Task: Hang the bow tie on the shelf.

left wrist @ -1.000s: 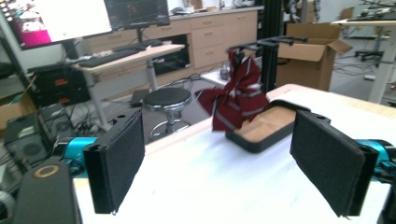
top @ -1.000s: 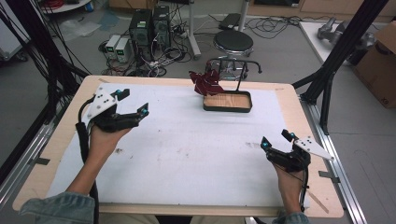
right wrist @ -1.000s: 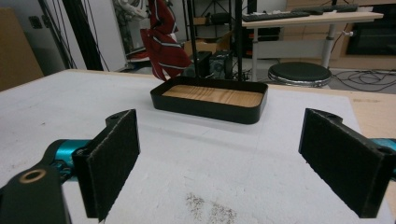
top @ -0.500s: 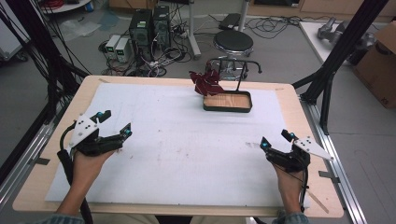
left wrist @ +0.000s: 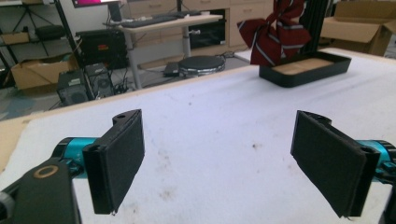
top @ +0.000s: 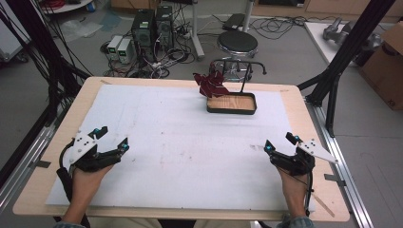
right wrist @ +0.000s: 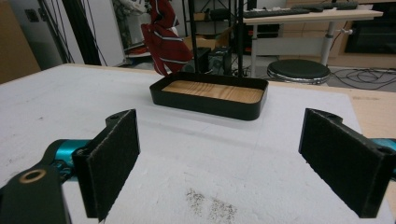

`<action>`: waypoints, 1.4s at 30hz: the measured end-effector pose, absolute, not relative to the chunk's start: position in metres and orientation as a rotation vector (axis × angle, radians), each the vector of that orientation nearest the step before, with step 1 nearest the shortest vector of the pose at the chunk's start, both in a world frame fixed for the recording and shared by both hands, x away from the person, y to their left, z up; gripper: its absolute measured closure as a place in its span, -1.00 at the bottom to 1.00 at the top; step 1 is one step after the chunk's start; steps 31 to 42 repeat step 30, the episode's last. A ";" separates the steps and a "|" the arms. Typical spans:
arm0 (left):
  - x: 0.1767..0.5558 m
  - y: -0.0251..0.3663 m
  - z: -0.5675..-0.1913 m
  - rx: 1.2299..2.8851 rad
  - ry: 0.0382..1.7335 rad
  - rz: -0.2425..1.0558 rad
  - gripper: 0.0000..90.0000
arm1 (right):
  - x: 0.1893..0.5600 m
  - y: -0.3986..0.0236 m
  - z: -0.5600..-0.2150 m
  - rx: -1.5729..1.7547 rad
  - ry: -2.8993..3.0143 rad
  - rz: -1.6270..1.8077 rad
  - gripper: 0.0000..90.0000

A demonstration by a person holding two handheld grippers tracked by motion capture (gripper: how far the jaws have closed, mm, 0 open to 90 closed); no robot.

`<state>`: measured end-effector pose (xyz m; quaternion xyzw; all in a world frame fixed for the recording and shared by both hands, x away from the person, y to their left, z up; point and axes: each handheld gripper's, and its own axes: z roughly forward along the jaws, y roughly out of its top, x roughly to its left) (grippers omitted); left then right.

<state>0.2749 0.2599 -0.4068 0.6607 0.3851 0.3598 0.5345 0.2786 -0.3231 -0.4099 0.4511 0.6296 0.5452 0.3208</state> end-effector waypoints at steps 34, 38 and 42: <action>0.273 0.266 -0.426 1.575 0.967 0.847 -0.60 | 0.278 -0.319 -0.416 1.184 1.678 1.423 -0.75; 0.273 0.266 -0.426 1.575 0.967 0.847 -0.60 | 0.278 -0.319 -0.416 1.184 1.678 1.423 -0.75; 0.273 0.266 -0.426 1.575 0.967 0.847 -0.60 | 0.278 -0.319 -0.416 1.184 1.678 1.423 -0.75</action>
